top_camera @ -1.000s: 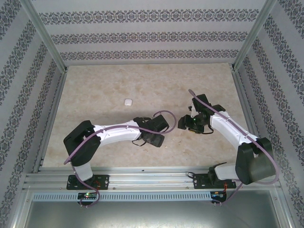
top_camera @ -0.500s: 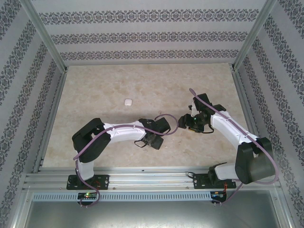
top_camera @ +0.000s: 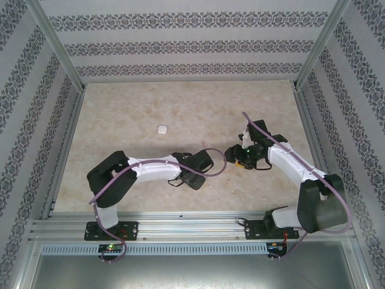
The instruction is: Insert the wireless bluetooth earbuds into the charging case
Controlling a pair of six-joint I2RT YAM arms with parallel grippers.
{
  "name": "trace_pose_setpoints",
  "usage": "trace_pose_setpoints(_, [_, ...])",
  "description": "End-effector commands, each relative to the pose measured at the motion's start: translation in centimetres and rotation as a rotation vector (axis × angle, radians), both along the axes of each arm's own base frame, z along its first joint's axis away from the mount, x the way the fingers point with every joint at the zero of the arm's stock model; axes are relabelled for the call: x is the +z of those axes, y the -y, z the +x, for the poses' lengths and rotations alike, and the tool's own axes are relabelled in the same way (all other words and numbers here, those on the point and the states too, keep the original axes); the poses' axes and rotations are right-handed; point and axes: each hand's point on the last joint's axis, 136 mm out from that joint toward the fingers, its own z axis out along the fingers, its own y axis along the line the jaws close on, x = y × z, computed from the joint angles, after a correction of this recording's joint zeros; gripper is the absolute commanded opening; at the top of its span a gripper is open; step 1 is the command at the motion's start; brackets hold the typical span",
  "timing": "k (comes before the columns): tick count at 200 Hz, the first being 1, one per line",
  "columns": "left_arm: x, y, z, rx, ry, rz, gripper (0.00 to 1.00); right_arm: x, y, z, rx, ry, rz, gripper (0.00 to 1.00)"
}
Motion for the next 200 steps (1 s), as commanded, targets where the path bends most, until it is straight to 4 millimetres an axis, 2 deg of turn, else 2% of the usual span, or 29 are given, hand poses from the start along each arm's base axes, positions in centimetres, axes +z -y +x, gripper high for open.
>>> trace_pose_setpoints(1, [1.0, 0.7, -0.7, -0.137, 0.007, -0.076, 0.39, 0.2, -0.7, 0.1, -0.028, -0.006, 0.105, 0.58])
trace_pose_setpoints(23, [2.4, 1.0, -0.8, -0.207, 0.048, -0.144, 0.38, 0.1, -1.4, 0.1, -0.044, -0.031, 0.194, 0.57])
trace_pose_setpoints(68, [6.0, 1.4, -0.3, -0.297, 0.149, -0.272, 0.37, 1.3, -3.9, -0.2, -0.002, -0.054, 0.369, 0.57])
trace_pose_setpoints(123, [9.5, 2.3, -0.2, -0.392, 0.230, -0.386, 0.35, 3.1, -7.3, -2.3, 0.154, -0.078, 0.499, 0.58])
trace_pose_setpoints(150, [10.3, 2.5, 0.2, -0.399, 0.250, -0.408, 0.35, 3.7, -8.0, -3.0, 0.198, -0.074, 0.520, 0.58])
trace_pose_setpoints(200, [11.1, 2.8, 0.5, -0.410, 0.256, -0.431, 0.34, 3.6, -8.7, -4.0, 0.248, -0.093, 0.522, 0.58])
